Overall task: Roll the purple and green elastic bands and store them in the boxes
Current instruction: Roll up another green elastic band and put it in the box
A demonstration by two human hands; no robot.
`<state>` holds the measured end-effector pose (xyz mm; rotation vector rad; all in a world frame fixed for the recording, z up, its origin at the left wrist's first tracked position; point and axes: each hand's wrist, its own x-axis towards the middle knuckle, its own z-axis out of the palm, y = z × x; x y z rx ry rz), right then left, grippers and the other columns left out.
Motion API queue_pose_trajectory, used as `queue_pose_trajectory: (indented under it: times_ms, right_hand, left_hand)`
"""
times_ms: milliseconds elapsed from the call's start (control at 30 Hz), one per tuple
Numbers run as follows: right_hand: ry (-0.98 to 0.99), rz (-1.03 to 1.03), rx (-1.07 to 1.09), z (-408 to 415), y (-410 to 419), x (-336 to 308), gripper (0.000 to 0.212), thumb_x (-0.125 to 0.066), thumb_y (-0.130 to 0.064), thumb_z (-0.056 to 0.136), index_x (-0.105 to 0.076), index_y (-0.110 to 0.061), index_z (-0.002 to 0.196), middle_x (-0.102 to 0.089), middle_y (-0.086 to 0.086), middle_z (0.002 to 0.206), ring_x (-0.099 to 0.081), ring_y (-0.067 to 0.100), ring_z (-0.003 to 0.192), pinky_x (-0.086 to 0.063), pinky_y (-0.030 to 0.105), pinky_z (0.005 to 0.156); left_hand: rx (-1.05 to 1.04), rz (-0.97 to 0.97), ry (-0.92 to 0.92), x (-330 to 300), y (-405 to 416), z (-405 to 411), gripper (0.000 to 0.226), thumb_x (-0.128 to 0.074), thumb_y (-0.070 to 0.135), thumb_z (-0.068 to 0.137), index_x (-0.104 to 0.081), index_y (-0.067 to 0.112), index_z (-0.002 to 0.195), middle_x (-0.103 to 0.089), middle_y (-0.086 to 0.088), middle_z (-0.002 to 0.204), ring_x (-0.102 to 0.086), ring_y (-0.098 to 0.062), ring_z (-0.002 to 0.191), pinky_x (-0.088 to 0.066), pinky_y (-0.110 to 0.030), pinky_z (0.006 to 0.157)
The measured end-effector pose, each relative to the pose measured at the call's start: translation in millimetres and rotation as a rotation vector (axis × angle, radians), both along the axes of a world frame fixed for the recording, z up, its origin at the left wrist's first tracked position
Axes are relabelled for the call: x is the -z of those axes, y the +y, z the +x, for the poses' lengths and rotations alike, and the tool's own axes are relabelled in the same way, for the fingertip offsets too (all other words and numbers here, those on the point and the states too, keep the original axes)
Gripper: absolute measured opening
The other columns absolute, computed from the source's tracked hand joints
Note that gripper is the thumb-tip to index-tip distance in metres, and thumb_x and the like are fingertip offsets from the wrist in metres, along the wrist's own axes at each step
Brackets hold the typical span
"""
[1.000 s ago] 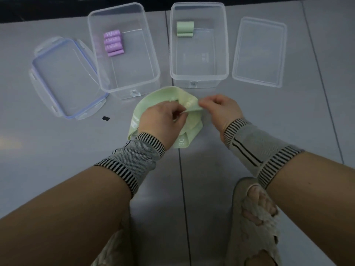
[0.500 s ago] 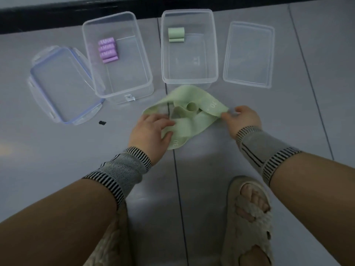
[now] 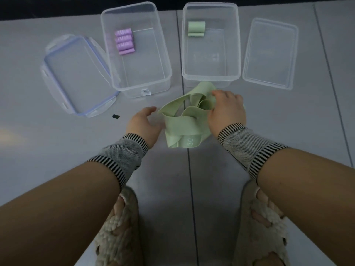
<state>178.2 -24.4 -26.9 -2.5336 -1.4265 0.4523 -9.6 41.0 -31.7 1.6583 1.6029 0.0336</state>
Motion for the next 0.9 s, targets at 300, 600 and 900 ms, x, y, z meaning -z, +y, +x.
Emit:
queue_pose_trajectory:
  times_ms: [300, 600, 900]
  right_hand:
    - [0.033, -0.178, 0.077, 27, -19, 16, 0.035, -0.042, -0.004, 0.09, -0.052, -0.003, 0.124, -0.051, 0.018, 0.12, -0.054, 0.035, 0.105, -0.042, 0.036, 0.086]
    - [0.09, 0.226, 0.375, 69, -24, -19, 0.031, -0.05, -0.008, 0.088, -0.065, -0.01, 0.115, -0.064, 0.011, 0.114, -0.057, 0.027, 0.107, -0.035, 0.022, 0.094]
    - [0.123, 0.223, 0.383, 60, -38, -9, 0.021, -0.052, -0.007, 0.088, -0.069, -0.008, 0.098, -0.062, 0.012, 0.107, -0.059, 0.027, 0.098, -0.036, 0.021, 0.084]
  left_hand:
    - [-0.026, 0.113, -0.011, 2, -4, 25, 0.004, -0.062, 0.026, 0.085, -0.063, 0.021, 0.086, -0.066, 0.002, 0.085, -0.061, -0.02, 0.076, -0.047, -0.027, 0.068]
    - [-0.247, 0.466, -0.072, -43, 23, 8, 0.007, -0.061, 0.022, 0.086, -0.061, 0.016, 0.084, -0.062, 0.002, 0.078, -0.06, -0.018, 0.076, -0.044, -0.026, 0.071]
    - [-0.081, 0.452, 0.022, -32, 5, 1, 0.016, -0.056, 0.007, 0.084, -0.066, 0.017, 0.092, -0.062, -0.001, 0.09, -0.054, -0.016, 0.075, -0.034, -0.015, 0.071]
